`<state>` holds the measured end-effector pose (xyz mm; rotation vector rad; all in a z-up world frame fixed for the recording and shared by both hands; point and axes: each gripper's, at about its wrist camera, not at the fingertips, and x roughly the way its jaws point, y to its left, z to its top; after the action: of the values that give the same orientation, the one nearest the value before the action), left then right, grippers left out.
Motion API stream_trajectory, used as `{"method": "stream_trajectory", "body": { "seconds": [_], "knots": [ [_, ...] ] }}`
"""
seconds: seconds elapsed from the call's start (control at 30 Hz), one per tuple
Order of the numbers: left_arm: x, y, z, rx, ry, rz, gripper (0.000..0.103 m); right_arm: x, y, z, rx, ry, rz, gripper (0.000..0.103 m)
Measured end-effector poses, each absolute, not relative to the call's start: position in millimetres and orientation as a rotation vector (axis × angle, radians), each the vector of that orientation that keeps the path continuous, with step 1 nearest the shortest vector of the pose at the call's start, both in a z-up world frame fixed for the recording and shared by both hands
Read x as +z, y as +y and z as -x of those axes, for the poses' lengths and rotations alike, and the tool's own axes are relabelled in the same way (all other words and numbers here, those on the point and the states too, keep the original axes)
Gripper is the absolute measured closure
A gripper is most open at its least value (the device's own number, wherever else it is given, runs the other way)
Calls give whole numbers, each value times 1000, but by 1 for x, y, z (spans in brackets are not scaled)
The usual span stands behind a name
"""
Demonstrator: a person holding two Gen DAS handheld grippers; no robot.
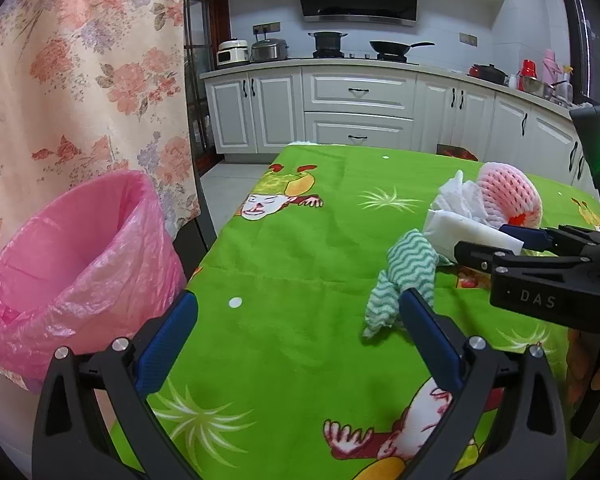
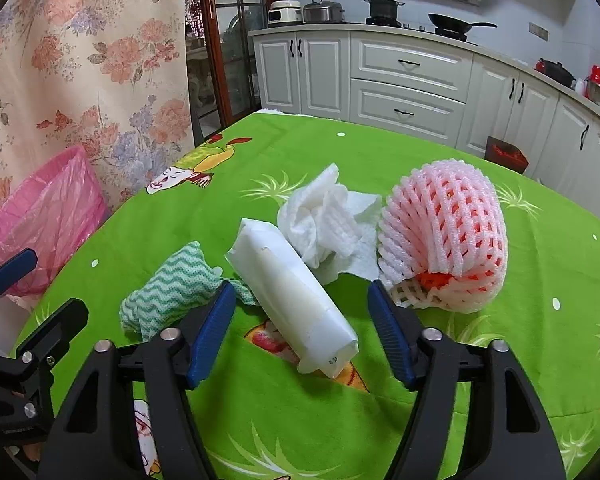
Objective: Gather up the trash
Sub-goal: 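Grasp the white foam roll with the right tool while the left tool grasps the zigzag cloth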
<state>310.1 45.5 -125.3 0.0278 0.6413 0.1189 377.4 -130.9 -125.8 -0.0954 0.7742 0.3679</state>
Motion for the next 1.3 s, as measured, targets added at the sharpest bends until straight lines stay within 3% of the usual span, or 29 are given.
{"method": "stream_trajectory", "body": {
  "seconds": [0.07,0.27,0.67,0.83,1.0,1.1,1.3],
  "knots": [
    [-125,40,-312,112,640,-40,5,-126,-132,-376,370,777,99,63],
    [-126,20,-318,65,643,-73,5,-123,-146,-364,375,756,86,89],
    [-130,-20,-359,-20,674,-116,7,-119,-192,-331,277,714,4,93],
    [-141,-28,-381,-38,760,-125,29,-119,-197,-328,259,711,-12,93],
    [-147,-29,-388,-48,800,-136,62,-120,-201,-329,253,716,-36,93],
    [-148,-28,-386,-45,796,-134,69,-120,-203,-329,245,716,-46,93],
    [-143,-30,-379,-57,756,-140,71,-120,-200,-329,241,713,-30,93]
  ]
}}
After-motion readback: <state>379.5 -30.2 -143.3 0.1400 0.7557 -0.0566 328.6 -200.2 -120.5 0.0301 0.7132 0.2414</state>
